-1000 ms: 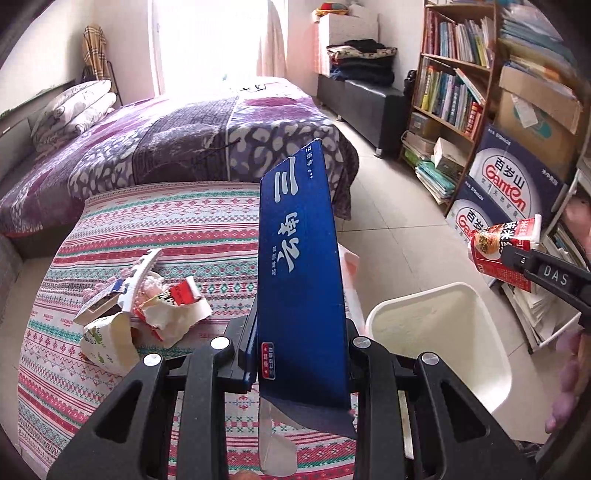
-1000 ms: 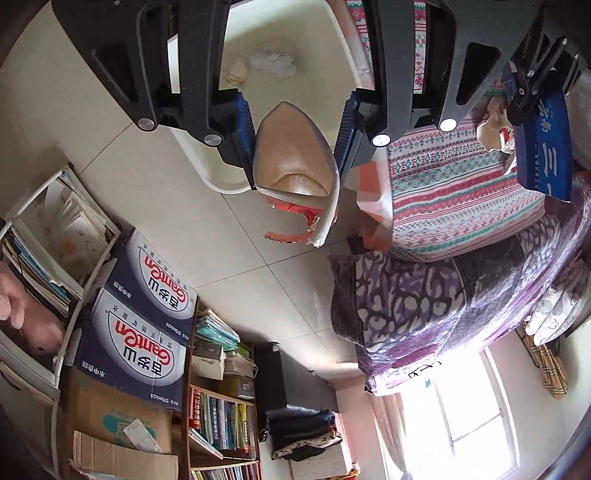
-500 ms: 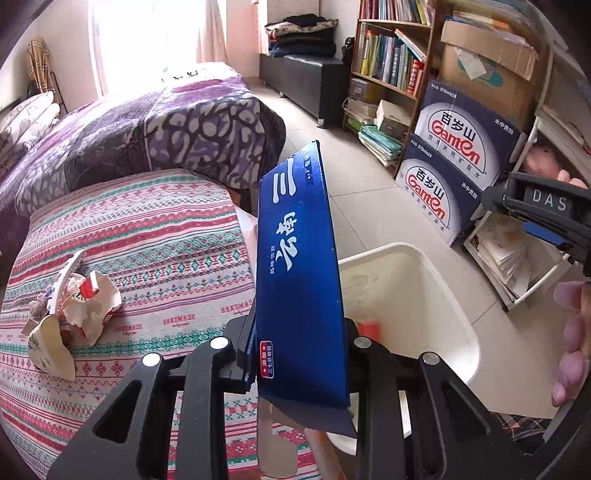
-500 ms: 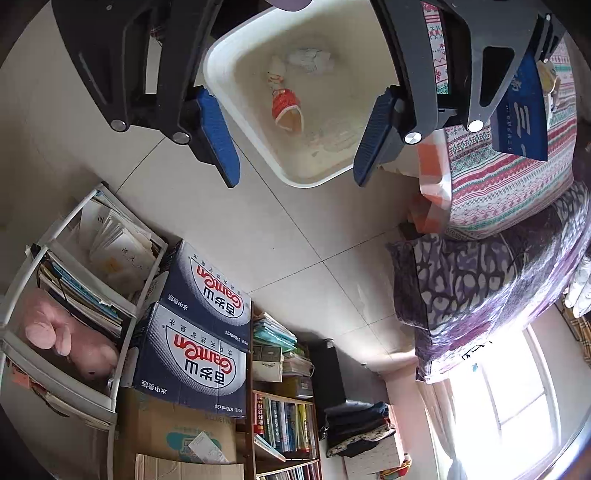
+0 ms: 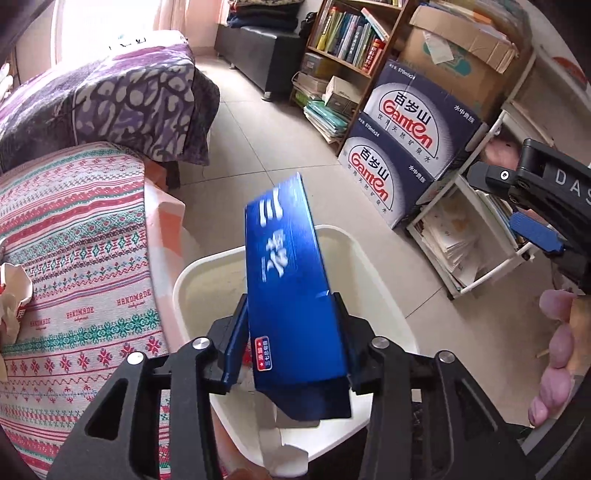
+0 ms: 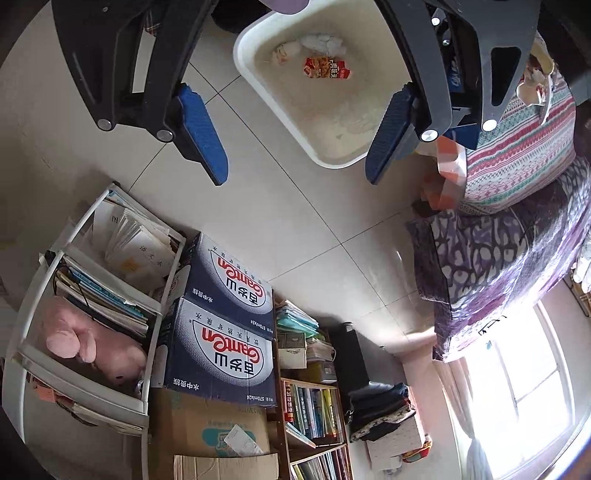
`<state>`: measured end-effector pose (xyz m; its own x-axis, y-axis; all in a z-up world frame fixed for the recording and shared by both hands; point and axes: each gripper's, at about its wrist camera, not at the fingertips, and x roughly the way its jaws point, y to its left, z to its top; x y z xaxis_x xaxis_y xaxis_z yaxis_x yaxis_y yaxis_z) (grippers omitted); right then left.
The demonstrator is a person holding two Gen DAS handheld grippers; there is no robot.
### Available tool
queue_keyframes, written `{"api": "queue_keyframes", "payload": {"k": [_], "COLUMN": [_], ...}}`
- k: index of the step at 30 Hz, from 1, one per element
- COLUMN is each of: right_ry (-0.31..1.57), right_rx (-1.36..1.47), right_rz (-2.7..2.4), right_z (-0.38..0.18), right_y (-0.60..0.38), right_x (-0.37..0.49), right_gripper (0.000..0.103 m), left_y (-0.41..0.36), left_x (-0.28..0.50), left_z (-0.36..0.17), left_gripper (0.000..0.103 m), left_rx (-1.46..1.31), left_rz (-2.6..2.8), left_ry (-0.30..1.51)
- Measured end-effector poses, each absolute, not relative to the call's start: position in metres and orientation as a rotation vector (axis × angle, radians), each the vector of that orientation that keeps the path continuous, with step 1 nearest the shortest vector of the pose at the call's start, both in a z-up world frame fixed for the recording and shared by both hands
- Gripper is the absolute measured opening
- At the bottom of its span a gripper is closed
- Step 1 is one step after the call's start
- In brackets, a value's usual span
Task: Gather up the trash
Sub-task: 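Lower the blue box into the bin and open the left gripper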
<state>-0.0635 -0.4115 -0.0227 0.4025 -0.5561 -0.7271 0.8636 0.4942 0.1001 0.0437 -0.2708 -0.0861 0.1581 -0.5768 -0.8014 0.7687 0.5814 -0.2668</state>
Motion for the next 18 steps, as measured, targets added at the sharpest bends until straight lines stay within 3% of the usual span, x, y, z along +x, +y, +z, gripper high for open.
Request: {"api": "queue_keyframes", "payload": {"k": [18], "right_ry": [0.709], "right_rx": [0.460], "right_rz": [-0.893], "right_z": [-0.025], "right_y": [-0.369], "right_x": [-0.027], "right_gripper": [0.090], "left_y": [-0.206], "left_x": [0.079], "left_z": [-0.067], "left_gripper": [0.060], "left_rx": [0.256], "left_rz": [-0.693], "left_ry": [0.889]}}
